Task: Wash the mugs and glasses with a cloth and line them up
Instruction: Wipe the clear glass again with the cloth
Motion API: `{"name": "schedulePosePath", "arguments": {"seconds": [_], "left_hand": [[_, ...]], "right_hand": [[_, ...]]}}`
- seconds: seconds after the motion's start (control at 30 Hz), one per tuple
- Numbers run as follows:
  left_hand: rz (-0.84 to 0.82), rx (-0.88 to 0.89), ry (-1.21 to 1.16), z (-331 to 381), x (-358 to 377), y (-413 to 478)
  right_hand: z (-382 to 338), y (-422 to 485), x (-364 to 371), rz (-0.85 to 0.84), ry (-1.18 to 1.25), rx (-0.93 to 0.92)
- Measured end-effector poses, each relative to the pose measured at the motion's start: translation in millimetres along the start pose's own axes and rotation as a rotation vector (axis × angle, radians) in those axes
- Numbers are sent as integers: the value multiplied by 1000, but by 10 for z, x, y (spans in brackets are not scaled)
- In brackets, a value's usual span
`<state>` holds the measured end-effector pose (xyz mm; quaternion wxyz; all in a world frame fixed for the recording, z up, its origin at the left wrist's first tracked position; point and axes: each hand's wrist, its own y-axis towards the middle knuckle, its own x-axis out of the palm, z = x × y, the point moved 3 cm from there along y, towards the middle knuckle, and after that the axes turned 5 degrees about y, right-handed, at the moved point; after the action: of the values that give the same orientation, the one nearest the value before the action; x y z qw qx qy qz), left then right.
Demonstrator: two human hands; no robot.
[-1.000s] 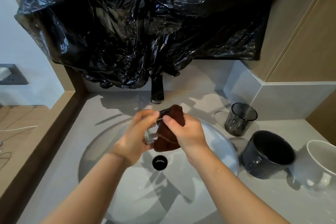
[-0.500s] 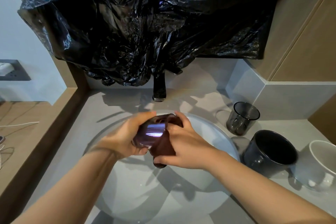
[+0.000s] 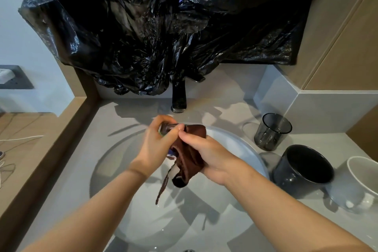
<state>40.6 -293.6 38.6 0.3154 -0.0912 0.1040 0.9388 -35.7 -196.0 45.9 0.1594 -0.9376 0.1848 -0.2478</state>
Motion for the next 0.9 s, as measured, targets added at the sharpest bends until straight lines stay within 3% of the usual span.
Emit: {"name": "schedulePosePath", "arguments": {"seconds": [0.1,0.17,0.27,0.33,0.37,0.47,0.6,0.67,0.73,0.8,0.9], "left_hand": [[-36,88,36,-74,11,38],[-160,-111,-68,-81,5,43],[-434,-501,-268,-131,24,-30],[-435,-559,-276,-159,25,-33],[-389,-550,-247,-173,29,-25],[-271,-417,-207,-184,56,14],[-69,-30,-135,-158,42,-26],[-51,87,-41,-208,36,-18],[-92,33,15,-278,23,33],[-200,-118,15,-282,-19,55],[-369,-392,-183,-208,-51,63]], "right_hand": [[28,-2,-16,45,60,-38],[49,-12,-50,120,-64,-112],[-30,-69,-92,213,-657,-247],[-55,-100,-64,197,-1122,-313],[-53,-117,-40,185,-1199,-335],[3,-96,7,221,-937,-358],[16,1,-5,141,-89,-143],[-13,33,-9,48,194,-26],[-46,79,-45,26,175,-6],[-109,91,-100,68,-35,-104],[-189,30,-107,66,-449,-283]]}}
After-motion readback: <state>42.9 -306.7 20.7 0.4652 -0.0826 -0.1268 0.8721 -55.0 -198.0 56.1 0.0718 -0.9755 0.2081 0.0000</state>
